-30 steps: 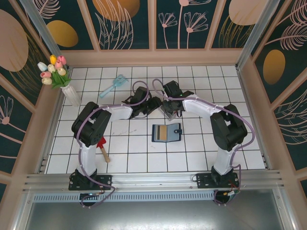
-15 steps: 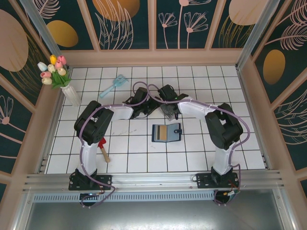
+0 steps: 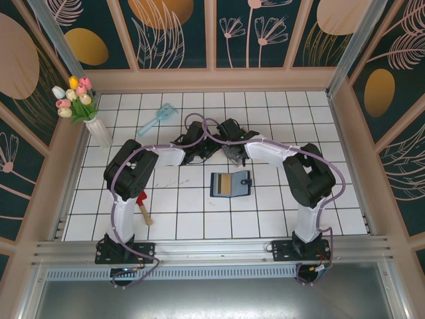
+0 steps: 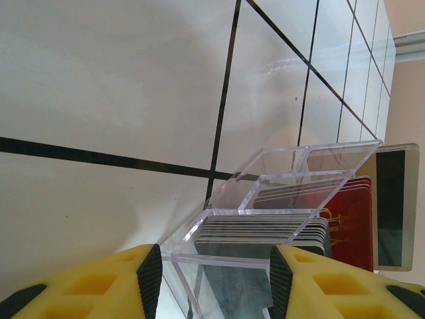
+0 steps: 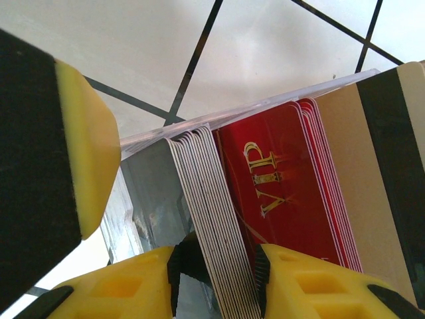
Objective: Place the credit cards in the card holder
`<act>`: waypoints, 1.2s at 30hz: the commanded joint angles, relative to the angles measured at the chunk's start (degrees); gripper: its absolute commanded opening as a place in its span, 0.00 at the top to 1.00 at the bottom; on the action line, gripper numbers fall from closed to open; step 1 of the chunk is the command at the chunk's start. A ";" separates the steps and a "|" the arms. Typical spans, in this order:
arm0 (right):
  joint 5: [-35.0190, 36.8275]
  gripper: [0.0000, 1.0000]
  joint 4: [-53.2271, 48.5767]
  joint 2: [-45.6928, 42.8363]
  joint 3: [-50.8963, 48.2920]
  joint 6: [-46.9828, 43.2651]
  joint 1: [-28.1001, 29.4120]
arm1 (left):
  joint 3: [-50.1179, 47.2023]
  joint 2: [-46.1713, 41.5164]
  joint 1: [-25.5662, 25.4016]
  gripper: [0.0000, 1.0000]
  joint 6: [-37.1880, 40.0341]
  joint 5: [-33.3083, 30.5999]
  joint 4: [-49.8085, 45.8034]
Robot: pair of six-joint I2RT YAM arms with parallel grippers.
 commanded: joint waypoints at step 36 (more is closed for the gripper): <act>3.47 0.69 -1.50 -4.37 2.02 -2.08 -0.29 | -1.39 -0.72 0.08 0.52 1.34 0.17 0.53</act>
